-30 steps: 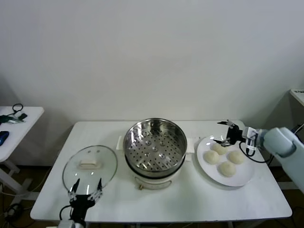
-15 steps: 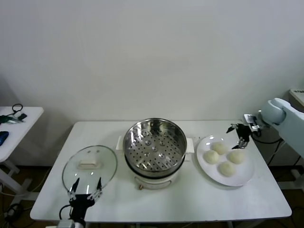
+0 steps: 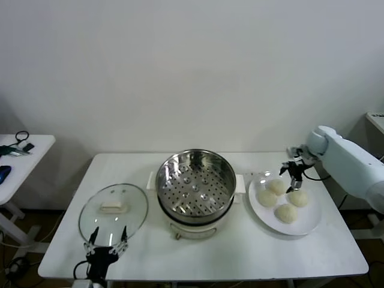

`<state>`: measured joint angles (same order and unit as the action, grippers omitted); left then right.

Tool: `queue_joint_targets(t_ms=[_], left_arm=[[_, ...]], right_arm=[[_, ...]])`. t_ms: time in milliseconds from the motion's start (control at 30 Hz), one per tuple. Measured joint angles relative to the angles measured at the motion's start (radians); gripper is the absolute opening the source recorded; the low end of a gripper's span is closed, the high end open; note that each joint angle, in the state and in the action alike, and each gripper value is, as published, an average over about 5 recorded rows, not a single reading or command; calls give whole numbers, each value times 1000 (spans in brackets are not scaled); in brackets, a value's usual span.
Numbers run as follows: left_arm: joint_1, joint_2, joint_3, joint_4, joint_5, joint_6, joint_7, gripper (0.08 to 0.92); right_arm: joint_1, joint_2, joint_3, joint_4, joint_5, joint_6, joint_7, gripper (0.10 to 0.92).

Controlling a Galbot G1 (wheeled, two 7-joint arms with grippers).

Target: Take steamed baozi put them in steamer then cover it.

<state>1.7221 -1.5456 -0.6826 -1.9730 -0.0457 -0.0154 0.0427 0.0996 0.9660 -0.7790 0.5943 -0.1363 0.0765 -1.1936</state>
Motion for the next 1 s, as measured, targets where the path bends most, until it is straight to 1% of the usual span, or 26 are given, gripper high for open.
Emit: queue_joint_targets(t_ms=[433,500,667,1000], left_arm=[[2,-1,9,10,1,-11,-1,823],[2,-2,9,10,1,-12,-1,823],[-1,-2,10,12,1,-12,-2,823],[-2,-4,14,12,5,-12,-2,823]], right_arm=[[-25,69,53,-107,-67,20,29,822],[-26,74,57,-115,-75,23,30,812],[-25,81,63,-131,-85,29,27,744],[-18,89,65,-136,-83,44,26,681]])
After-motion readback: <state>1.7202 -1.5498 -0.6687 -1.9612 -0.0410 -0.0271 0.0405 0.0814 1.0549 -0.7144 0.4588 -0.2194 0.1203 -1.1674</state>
